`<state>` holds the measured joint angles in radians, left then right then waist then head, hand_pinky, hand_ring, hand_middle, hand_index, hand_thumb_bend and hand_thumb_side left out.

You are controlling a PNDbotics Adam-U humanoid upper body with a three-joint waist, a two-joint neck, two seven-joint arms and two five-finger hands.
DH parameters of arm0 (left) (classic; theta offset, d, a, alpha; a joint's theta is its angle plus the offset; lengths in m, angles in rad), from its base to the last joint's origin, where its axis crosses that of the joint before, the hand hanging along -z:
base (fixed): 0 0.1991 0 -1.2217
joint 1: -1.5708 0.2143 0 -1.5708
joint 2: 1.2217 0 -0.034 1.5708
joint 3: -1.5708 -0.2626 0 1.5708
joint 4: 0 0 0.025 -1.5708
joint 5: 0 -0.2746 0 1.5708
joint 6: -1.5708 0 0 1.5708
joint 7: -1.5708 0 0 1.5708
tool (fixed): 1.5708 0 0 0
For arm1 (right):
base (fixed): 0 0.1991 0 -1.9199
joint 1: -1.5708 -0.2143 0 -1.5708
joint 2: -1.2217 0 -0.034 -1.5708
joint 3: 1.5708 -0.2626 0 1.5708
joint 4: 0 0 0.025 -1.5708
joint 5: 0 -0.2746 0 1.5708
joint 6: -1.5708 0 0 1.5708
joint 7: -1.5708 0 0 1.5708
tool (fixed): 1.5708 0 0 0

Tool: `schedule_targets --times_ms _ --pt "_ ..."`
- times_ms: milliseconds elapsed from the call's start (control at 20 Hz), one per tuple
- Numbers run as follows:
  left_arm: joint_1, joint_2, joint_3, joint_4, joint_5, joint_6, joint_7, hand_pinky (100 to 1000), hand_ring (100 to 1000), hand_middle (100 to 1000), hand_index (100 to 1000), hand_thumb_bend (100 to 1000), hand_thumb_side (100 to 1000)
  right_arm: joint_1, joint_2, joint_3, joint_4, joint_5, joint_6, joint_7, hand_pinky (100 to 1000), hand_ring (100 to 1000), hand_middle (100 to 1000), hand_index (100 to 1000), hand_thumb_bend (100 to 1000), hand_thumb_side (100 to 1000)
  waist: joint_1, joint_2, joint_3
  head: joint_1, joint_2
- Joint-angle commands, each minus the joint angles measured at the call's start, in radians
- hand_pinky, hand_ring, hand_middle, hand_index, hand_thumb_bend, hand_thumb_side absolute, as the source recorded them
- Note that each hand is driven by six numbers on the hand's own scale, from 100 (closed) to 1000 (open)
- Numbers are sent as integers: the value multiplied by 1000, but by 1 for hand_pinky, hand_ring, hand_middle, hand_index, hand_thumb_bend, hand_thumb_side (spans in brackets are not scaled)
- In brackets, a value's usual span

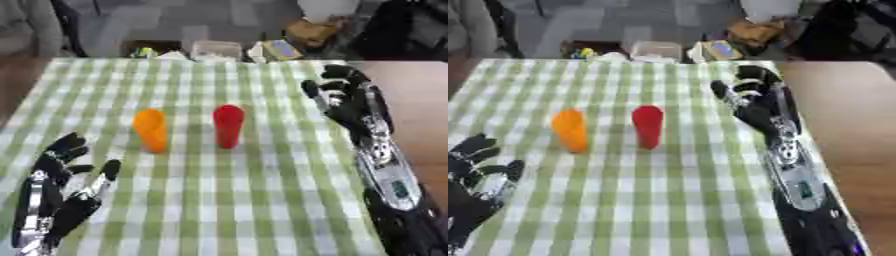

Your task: Pour the contents of one cup into another cup.

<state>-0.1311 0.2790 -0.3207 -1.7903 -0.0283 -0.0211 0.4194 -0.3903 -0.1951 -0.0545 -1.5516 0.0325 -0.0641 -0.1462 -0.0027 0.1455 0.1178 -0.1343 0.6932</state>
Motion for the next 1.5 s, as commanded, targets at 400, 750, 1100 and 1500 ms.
schedule_targets --times_ms 400,750,1100,1500 --pt "-9 8 -1 -18 -3 4 -1 657 787 742 850 613 324 -12 -7 2 -16 32 -6 29 461 605 642 727 745 261 1 -10 -1 -1 -8" --pt "-18 28 -7 -20 -25 35 2 659 792 744 853 637 325 -14 -9 4 -16 33 -6 31 461 605 642 727 743 264 1 -11 0 -1 -9" --pt "-55 82 -27 18 -19 101 78 668 805 753 866 726 340 -14 -11 7 -16 32 -6 32 461 605 641 727 741 267 2 -12 -2 2 -10" --pt "-167 128 -80 169 37 118 147 667 804 753 875 732 340 -16 -10 12 -16 31 -7 36 461 605 641 727 739 269 0 -9 -11 10 -10"
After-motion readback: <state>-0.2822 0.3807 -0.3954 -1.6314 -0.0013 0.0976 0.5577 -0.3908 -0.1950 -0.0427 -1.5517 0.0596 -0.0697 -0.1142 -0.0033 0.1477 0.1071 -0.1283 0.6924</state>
